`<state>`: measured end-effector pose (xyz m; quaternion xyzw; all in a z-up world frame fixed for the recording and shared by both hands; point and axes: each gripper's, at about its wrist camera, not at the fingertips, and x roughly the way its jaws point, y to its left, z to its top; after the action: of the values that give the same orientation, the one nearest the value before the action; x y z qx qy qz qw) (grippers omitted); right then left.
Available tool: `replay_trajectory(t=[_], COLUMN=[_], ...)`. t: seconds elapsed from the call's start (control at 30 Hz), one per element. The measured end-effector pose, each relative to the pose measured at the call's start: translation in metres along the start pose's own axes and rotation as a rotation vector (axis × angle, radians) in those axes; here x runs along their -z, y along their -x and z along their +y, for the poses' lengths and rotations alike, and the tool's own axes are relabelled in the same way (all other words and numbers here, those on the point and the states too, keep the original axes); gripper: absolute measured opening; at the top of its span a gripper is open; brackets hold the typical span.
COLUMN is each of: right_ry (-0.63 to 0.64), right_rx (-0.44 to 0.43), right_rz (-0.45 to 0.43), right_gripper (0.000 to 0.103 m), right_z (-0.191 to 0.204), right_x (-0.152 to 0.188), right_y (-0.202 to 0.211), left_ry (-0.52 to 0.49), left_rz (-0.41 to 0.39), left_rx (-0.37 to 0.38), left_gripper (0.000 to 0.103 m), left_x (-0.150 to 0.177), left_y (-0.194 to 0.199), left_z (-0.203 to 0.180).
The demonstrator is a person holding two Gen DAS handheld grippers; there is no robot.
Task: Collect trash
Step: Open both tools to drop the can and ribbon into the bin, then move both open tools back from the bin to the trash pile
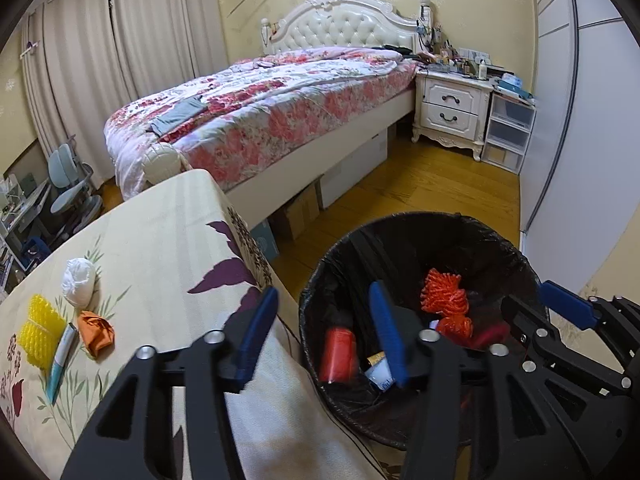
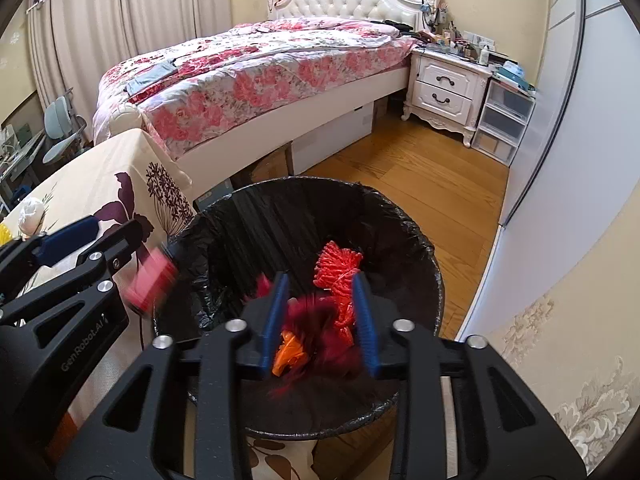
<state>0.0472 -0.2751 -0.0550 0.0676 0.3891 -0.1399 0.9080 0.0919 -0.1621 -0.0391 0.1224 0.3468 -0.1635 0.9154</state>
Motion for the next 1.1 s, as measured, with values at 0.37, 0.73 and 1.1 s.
replay_trajectory(t=[0.37, 0.73, 1.1], right_ry=[-0.028, -0.031, 0.023], right_rx=[0.013, -0.013, -0.078], right_rz=[-0.008, -0.026, -0.022], right_gripper=[0.061, 0.076, 0.078], right_z=[-0.005, 0.005, 0.041], right_x=[0.006, 0.009, 0.01], right_y=[0.009, 0.021, 0.028], left_ry=[0.019, 0.05, 0.109], left_rz=[-0.043, -0.051, -0.024], left_rx=[-0.064, -0.11, -0.173], left_gripper=[0.074, 0.081, 0.083], left_x=[0.007, 0.016, 0.032], left_y=[0.017, 0.033, 0.042], left_z=[0.018, 0.037, 0.077])
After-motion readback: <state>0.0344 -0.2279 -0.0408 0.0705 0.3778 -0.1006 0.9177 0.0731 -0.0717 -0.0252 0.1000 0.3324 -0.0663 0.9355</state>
